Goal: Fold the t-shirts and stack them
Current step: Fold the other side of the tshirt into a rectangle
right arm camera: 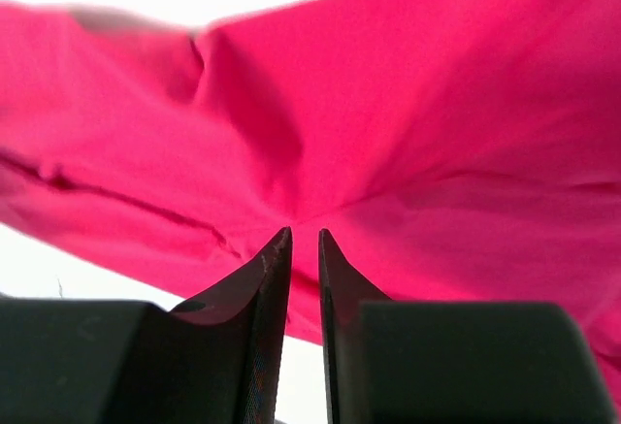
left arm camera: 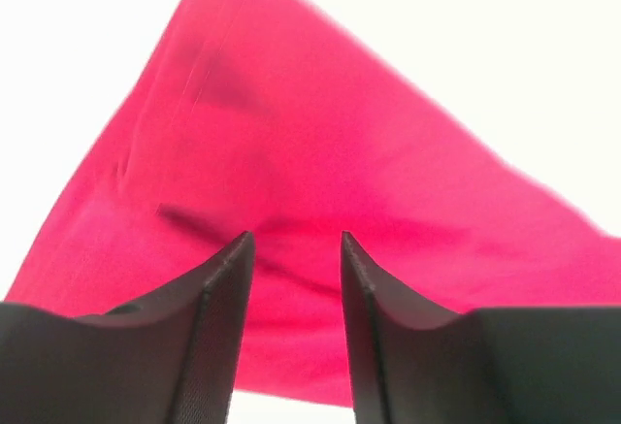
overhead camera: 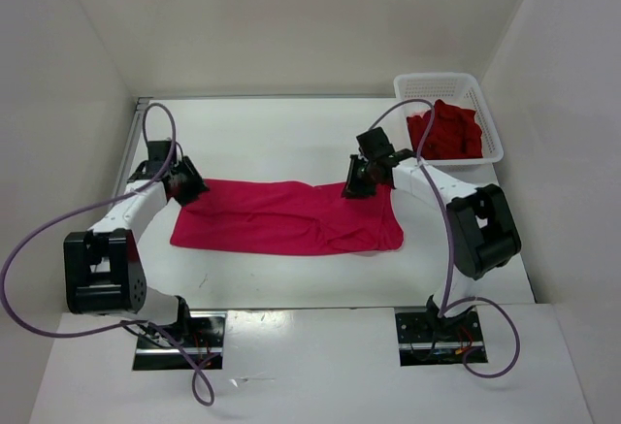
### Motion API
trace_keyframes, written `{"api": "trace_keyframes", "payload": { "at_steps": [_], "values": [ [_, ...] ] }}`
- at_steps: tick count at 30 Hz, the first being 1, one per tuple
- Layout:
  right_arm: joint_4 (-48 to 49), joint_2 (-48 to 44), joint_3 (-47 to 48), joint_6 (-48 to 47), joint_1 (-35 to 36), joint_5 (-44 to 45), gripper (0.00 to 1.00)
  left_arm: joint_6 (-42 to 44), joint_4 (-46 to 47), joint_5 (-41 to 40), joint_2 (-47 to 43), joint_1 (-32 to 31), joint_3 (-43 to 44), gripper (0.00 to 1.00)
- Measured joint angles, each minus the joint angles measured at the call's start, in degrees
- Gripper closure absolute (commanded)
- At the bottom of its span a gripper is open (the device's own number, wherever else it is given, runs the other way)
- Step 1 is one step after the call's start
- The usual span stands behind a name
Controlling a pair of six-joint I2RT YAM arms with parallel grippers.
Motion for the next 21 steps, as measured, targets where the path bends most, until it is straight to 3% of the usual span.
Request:
{"api": "trace_keyframes", "payload": {
  "at_steps": [3,4,10,16,21],
  "values": [
    [-0.33,0.00,2.08,0.00,-2.14,2.01,0.77,-0.39,1.20,0.11,1.07,0.24,5.22,0.36],
    [-0.31,0.00,2.64,0.00,-3.17,2.99,0.70,-0.55,2.10,0.09,2.27,0.24,6.75,0.33],
    [-0.52,0.00,3.45,-0.66,-10.67,8.72,0.55,0.59,4.57,-2.75,13.27,0.22,12.61,0.27],
    [-1.40,0.83,5.35,-2.12,-11.87,13.22,0.55,3.21,4.02,-7.34,20.33,0.22,15.30,0.27],
    [-1.33,2.91,6.51,-2.67,-11.78,14.49,0.75,3.89,4.57,-9.44,22.43,0.22,17.22,0.39]
  ]
}}
